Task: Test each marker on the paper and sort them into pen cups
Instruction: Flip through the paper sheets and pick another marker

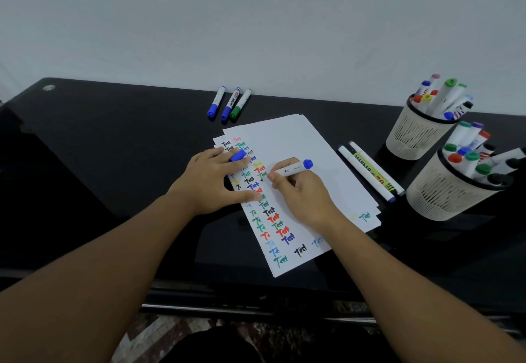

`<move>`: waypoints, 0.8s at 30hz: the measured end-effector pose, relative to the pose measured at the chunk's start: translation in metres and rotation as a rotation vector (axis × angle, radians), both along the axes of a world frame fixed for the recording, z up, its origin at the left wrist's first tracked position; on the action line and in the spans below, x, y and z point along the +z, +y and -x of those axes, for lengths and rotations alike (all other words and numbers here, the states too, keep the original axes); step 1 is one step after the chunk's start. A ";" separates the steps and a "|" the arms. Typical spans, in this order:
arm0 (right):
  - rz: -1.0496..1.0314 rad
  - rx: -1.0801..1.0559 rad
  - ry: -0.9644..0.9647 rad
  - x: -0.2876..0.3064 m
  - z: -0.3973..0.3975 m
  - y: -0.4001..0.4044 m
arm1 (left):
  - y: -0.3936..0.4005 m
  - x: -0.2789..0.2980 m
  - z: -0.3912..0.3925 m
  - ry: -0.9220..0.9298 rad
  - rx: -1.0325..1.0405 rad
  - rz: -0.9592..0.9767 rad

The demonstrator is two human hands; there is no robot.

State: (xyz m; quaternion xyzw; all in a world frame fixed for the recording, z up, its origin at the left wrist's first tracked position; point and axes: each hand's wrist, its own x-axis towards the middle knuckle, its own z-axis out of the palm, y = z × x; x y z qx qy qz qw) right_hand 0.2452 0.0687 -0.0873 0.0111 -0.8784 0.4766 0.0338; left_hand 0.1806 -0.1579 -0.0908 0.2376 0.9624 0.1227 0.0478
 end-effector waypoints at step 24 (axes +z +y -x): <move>0.017 -0.047 -0.001 0.004 -0.003 0.001 | 0.001 0.002 -0.001 -0.015 0.007 0.015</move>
